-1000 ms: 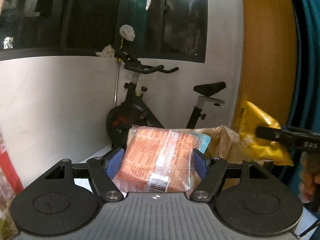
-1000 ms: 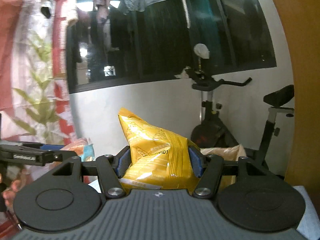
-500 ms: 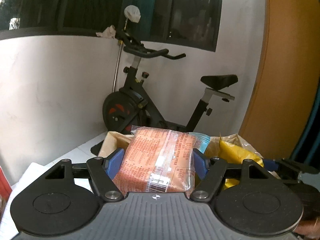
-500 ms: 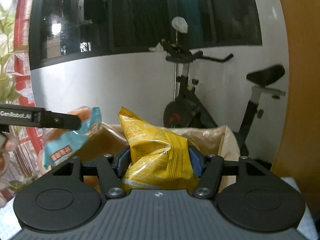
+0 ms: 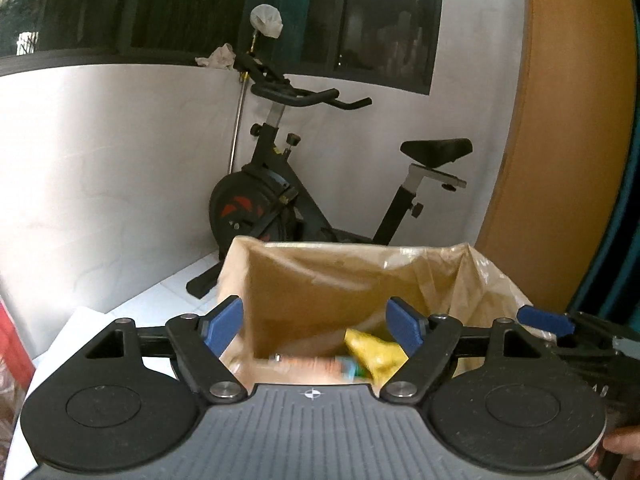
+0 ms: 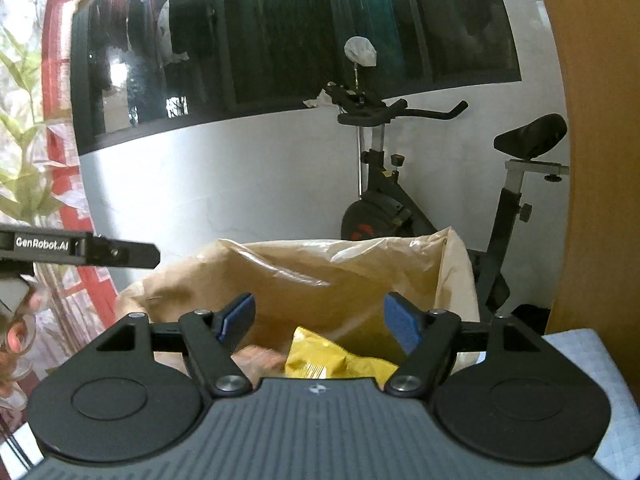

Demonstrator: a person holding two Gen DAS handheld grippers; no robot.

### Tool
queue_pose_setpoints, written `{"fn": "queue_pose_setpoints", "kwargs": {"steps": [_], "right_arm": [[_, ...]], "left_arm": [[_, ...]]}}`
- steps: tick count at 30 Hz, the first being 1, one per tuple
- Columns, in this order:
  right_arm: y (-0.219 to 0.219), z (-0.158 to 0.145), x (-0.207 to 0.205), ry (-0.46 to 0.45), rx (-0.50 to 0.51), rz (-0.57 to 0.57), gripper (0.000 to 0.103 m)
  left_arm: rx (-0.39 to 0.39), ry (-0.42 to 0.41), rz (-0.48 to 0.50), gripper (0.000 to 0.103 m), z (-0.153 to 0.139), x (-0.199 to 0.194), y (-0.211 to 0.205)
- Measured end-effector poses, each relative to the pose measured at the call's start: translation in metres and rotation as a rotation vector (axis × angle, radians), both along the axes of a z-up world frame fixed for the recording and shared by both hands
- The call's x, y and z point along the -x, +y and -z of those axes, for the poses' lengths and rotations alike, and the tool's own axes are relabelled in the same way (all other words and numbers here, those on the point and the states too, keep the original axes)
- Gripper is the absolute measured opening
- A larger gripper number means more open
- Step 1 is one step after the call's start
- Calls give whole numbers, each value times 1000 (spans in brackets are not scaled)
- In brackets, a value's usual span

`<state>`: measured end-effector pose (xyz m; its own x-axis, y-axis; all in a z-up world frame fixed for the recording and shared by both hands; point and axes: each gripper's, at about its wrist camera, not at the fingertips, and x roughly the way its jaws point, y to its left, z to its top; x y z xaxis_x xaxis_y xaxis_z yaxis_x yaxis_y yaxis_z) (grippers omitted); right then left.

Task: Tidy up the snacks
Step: 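Move both tools back down to the remaining snacks, then grasp the green-and-pink veggie bag with the right tool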

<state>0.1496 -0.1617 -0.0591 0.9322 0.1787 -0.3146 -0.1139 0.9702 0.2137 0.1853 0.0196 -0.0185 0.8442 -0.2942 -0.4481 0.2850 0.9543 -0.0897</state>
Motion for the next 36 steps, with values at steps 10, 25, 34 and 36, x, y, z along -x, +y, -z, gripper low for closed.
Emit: {"fn": "queue_pose_setpoints", "kwargs": {"steps": [10,25,34,36], "right_arm": [[44,24,61,-46,-16,23,93],[149,86,90,79,218,-144,102],[158,121,72,175,316,-109,101],[157,129,65,198,333,-94,101]], "left_arm": [[-22,68,-31,81,24,57,53],[-15,160,-154,80,81,90,127],[-2,184,-184,80,101,101,141],[4,191,-197,80,104,101,146]]}}
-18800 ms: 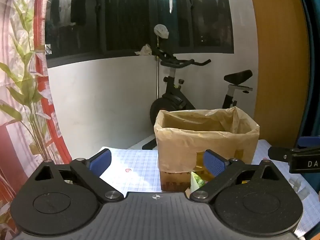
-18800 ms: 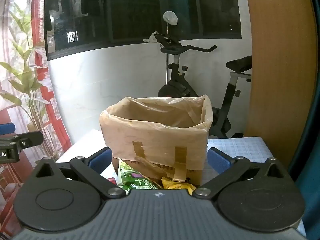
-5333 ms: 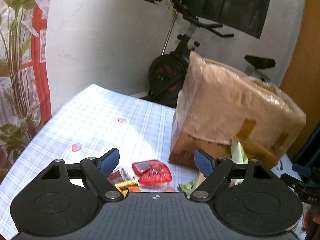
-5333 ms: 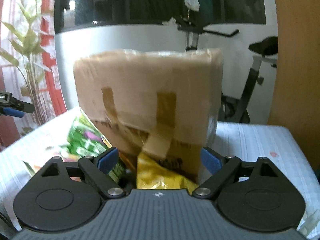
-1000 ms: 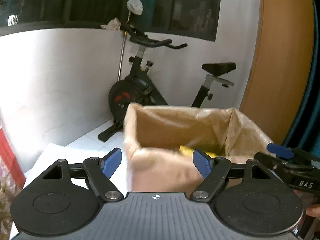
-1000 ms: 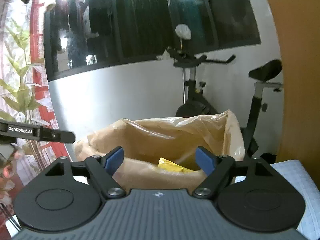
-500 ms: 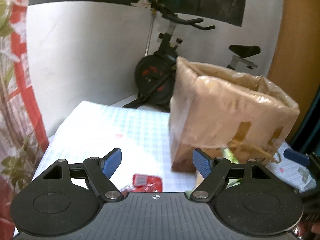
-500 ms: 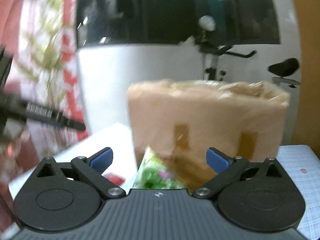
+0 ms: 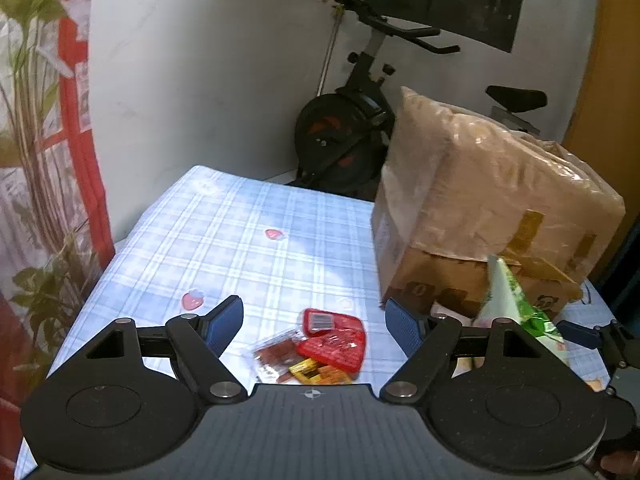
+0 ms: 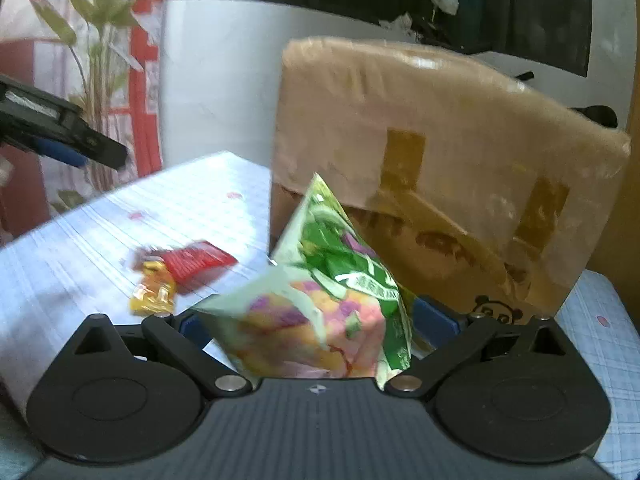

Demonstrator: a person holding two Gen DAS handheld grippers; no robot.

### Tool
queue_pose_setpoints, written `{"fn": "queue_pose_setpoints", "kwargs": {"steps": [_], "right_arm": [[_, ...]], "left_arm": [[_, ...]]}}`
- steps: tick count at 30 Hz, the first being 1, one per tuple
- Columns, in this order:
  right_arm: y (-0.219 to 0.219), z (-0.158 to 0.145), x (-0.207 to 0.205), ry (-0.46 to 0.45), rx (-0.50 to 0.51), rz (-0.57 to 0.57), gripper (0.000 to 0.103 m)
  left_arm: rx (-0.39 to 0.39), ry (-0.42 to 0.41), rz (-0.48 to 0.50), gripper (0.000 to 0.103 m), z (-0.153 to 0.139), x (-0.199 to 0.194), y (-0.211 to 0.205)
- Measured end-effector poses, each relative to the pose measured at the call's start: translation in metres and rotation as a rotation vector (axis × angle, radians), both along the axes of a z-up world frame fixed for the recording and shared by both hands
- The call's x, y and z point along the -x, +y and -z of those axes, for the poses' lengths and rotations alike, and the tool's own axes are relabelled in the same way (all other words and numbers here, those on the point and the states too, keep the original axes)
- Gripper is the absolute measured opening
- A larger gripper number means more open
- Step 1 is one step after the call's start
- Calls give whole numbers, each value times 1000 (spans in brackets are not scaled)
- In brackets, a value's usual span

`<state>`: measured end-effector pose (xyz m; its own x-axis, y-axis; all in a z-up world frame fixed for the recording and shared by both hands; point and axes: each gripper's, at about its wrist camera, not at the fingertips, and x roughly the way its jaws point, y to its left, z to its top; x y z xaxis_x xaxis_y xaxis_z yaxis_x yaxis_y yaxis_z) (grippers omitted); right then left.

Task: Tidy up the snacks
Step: 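Grasp the green-and-pink veggie bag with the right tool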

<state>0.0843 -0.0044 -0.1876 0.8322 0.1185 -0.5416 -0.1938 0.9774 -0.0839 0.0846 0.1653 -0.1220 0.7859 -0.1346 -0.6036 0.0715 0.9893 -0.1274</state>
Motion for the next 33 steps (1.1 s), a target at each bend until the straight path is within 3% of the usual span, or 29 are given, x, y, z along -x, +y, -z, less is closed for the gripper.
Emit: {"fn": "queue_pose_setpoints", "kwargs": {"steps": [4,6,11,18,28,33], "right_arm": [[-9,9,-7,42,-57,-4,95],[-12,8,-3,34,-83,-16,82],[-24,1,11,13,-155,-20,71],[-36,-7,27,-23,-196,8,69],[-45,-10,32,-32,-223,39,69],[-45,-10,32,-35,-232,37,69]], "left_arm": [[2,14,-21,79,6,1,7],[-3,22,-24,79,10,2,10],[-17,63,3,70,26,5,10],[-38,81,75,63,42,-3,-2],[-106,95,147,64,63,-45,-40],[-107,115,143,70,73,-67,-43]]}}
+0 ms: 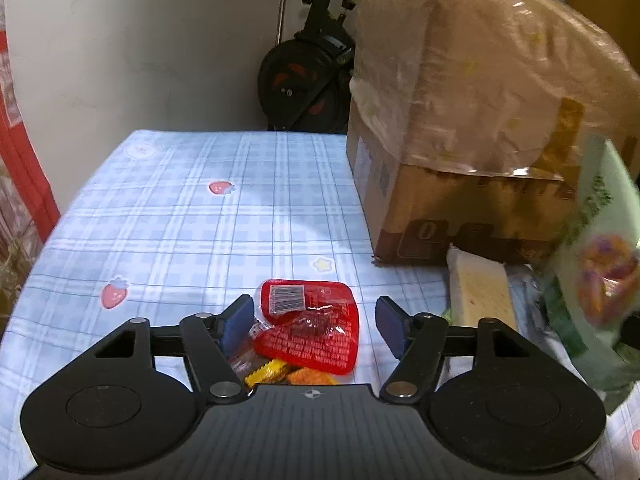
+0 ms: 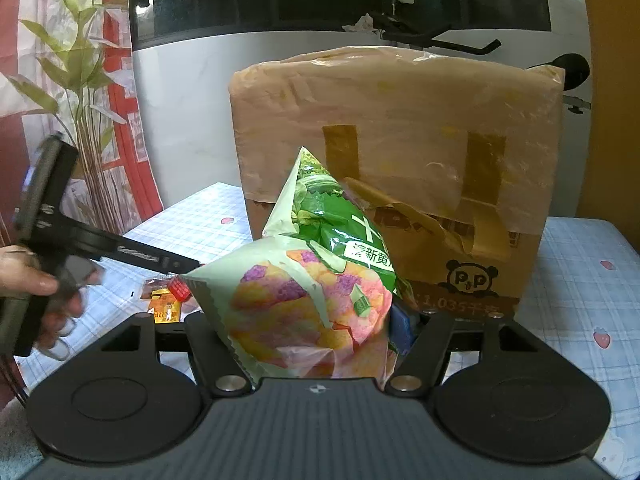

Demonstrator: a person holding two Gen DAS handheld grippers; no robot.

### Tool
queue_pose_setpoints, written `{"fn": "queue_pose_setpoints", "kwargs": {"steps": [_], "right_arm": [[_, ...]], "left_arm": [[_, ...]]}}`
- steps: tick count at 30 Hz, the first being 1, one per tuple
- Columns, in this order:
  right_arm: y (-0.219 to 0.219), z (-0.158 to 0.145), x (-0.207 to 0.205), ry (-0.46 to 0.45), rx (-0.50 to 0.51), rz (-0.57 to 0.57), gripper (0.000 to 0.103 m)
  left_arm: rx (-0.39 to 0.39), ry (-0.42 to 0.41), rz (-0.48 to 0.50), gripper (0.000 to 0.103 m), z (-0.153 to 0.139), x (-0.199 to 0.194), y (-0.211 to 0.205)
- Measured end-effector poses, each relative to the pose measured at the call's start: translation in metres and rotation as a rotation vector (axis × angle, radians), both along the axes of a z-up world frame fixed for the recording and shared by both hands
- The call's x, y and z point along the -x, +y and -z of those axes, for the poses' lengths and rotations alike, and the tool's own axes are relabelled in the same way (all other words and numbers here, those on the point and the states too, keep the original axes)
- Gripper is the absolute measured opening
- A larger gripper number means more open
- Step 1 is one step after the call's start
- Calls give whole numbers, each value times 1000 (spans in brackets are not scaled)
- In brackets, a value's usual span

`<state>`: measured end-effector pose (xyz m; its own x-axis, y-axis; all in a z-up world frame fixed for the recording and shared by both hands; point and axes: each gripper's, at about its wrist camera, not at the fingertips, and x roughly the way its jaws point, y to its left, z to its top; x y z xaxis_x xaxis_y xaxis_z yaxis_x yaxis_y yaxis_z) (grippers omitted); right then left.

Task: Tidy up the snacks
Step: 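Grasp the red tray snack with the left tool while the right tool lifts the veggie bag over the box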

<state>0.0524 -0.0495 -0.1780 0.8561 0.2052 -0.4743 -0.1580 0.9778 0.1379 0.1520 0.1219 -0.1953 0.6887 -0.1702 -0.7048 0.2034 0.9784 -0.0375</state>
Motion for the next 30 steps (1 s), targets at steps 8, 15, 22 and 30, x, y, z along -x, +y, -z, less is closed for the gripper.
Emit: {"fn": "queue_pose_setpoints", "kwargs": {"steps": [8,15,22,30], "right_arm": [[-2,1,1,2,-9,-5,69],[-3,0,1,2,-11,-8,69],[-5,-1,4,-7,-20,-15,69],[-6,-17,11,-69,-21,-48,69]], "left_arm": [[-75,68,23,70,23,-14,-10],[-88,45,45,47,21,-9,-6],[-57,-9,63,44,2,15,0],[-24,-81,52,44,-33,46,10]]}}
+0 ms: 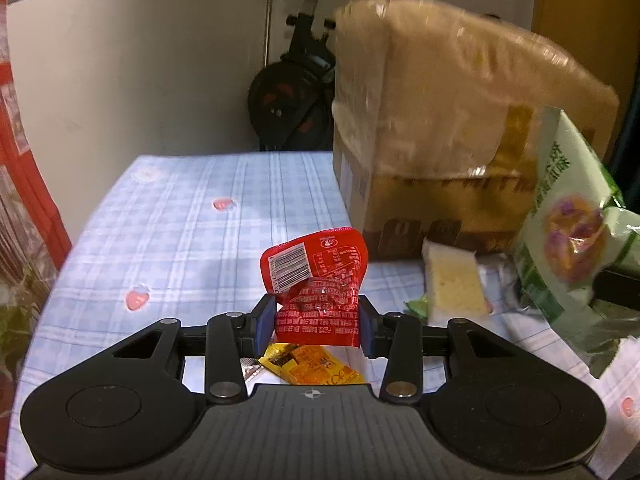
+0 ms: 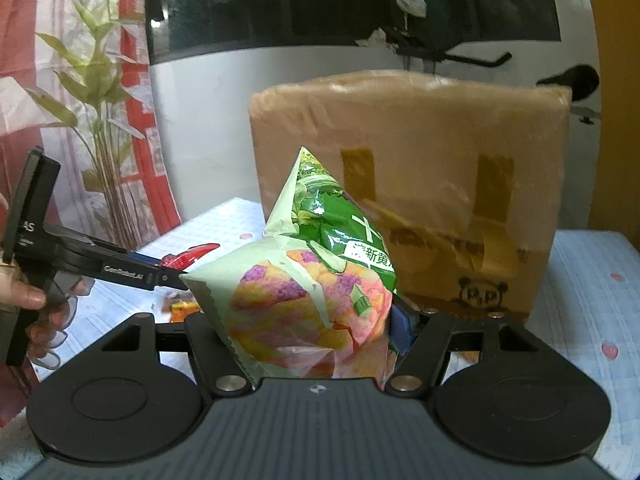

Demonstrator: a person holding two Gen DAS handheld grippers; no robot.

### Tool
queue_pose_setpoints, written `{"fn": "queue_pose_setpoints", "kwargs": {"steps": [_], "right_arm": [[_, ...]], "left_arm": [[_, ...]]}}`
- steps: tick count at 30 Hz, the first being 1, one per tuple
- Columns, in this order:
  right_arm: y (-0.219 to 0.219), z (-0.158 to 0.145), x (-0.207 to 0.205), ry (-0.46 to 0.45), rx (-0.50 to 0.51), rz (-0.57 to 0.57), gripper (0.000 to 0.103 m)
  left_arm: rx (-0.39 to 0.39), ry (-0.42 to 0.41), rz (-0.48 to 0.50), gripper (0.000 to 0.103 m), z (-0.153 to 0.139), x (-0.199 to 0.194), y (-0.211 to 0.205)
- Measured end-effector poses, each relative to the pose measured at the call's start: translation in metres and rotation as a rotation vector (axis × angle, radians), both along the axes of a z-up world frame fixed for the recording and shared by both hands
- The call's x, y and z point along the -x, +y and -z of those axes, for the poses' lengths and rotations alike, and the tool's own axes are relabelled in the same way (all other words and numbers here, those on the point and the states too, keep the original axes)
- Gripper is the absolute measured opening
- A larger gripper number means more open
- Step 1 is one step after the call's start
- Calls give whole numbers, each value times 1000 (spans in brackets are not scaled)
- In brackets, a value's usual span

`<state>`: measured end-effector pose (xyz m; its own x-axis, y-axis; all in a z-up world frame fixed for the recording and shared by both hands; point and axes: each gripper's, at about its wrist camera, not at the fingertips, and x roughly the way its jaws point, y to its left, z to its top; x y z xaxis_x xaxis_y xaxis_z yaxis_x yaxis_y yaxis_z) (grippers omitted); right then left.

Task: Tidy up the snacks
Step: 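Grasp the red tray snack with the left tool while the right tool lifts the veggie bag over the box, then open both tools over the box to drop the red snack and veggie bag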

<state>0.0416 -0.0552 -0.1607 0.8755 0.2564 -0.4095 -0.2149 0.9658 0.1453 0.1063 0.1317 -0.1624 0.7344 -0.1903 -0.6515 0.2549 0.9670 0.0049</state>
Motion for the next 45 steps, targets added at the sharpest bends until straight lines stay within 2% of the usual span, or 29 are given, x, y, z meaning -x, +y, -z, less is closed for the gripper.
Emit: {"fn": "queue_pose_setpoints", "kwargs": {"steps": [6,10,15,19,27,32,36,41,45], "right_arm": [[-3,-32,0,-75,-32,-42,69],[-14,-66,-10,-127,-129,-67,69],[-40,-116,-37,-197,-225,-60,67],[-63,-141,-58,-217,-293,-37,66],[-94,-158,-90,-244,-375,1,64],[-113,-161,-110,-253,-408,63,64],[-120,-151,-132,-234,-312,126,64],[-126,-128,-166,-114,-179,219,64],[-123,-117,-178,-35,-97,243,70]], "left_arm": [[31,-89,-6,44,-37,11,-1],[65,-150,7,44,-61,13,-11],[60,-238,52,44,-95,4,-33],[72,-306,85,44,-121,-4,-51],[85,-362,125,44,-147,-31,-92],[95,-347,138,44,-149,-58,-110],[101,-306,138,45,-145,-85,-124],[77,-253,117,46,-134,-111,-136],[54,-239,107,65,-128,-123,-146]]}}
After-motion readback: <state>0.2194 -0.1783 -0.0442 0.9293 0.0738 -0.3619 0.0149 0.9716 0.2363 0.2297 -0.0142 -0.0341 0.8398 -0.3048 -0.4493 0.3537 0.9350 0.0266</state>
